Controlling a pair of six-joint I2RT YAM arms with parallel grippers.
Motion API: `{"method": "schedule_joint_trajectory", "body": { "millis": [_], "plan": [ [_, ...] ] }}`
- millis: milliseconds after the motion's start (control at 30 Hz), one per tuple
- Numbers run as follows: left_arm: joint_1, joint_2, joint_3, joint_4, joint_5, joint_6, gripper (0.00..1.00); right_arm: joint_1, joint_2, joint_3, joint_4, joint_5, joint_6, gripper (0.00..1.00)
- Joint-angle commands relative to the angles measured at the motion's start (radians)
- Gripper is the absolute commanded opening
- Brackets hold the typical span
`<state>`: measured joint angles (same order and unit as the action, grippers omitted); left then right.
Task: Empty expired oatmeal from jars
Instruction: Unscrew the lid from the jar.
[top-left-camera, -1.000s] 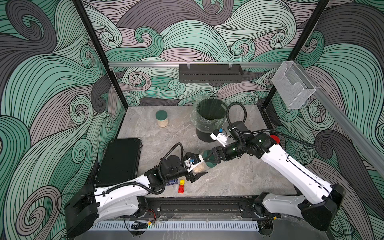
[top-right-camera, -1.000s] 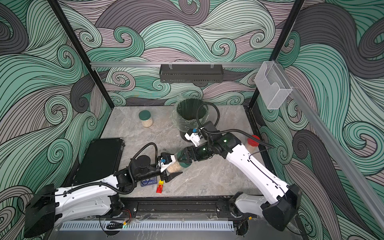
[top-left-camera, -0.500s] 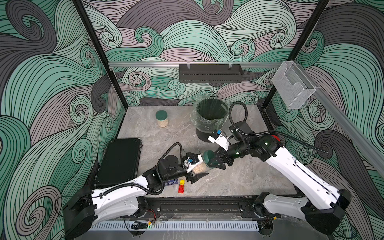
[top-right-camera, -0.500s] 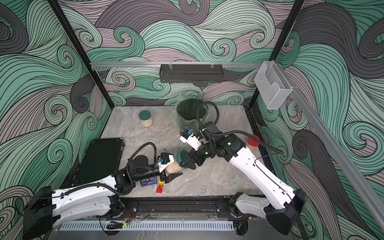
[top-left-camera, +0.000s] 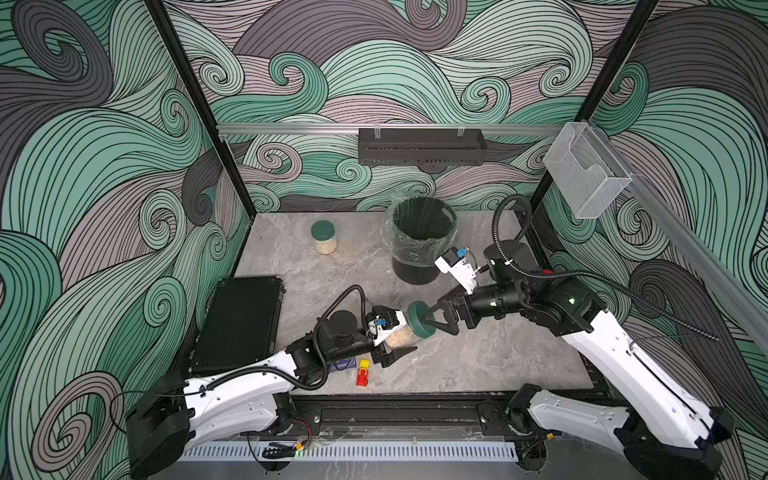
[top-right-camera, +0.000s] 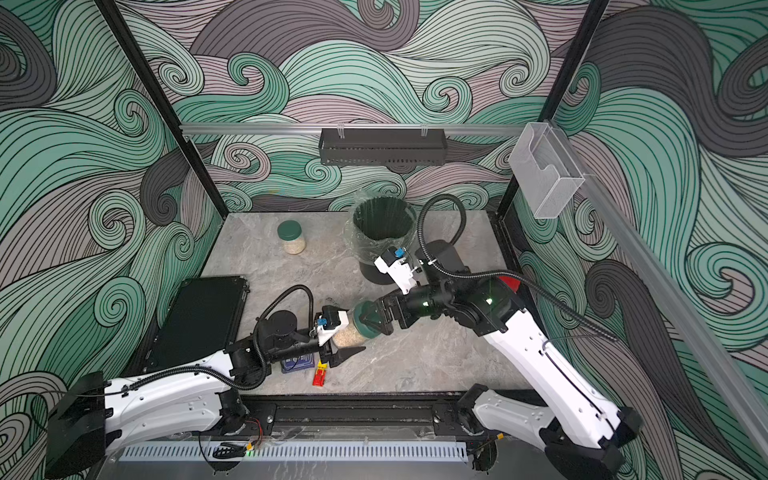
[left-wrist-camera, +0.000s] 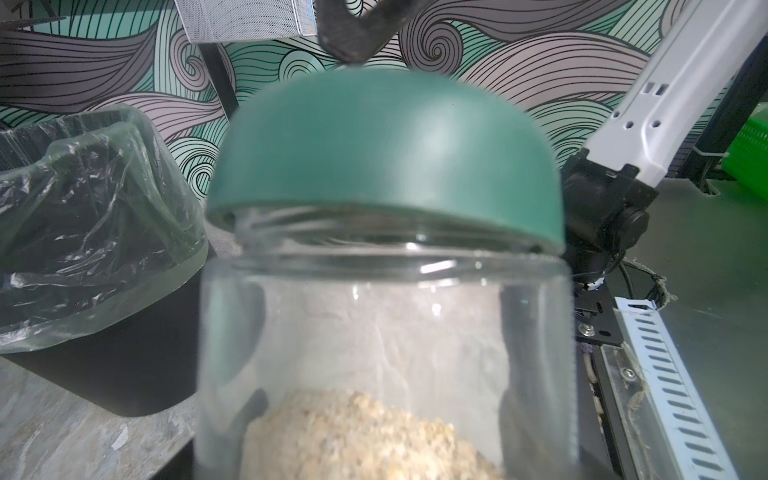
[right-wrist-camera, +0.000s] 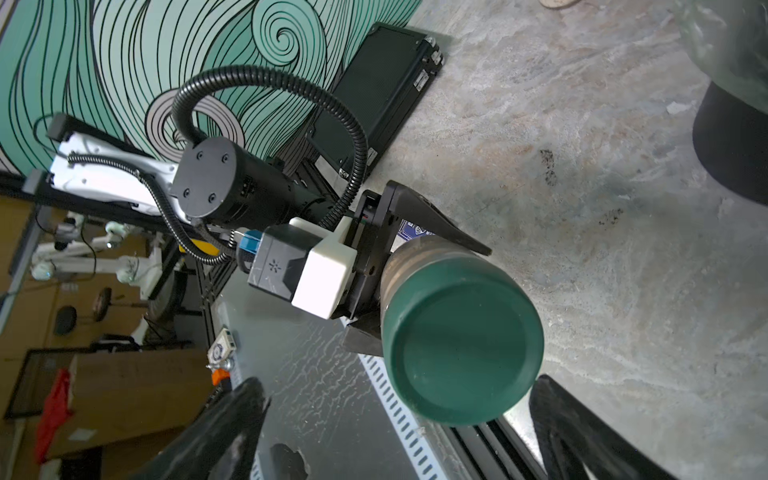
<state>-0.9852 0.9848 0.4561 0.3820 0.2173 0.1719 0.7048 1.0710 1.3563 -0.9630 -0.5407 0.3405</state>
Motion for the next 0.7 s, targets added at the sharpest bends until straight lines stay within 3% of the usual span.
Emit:
{"method": "schedule_joint_trajectory", "body": {
  "millis": [0,667],
  "plan": [
    [-0.006,-0.014,0.037,0.127,-0.006,-0.005,0.57,-0.004,-0.021,-0.049,-0.036,0.070,0.184,0.99],
    [-0.007,-0.008,0.067,0.120,0.029,-0.012,0.57,-0.008,0.063,-0.153,0.145,-0.044,0.201,0.99]
  ]
}}
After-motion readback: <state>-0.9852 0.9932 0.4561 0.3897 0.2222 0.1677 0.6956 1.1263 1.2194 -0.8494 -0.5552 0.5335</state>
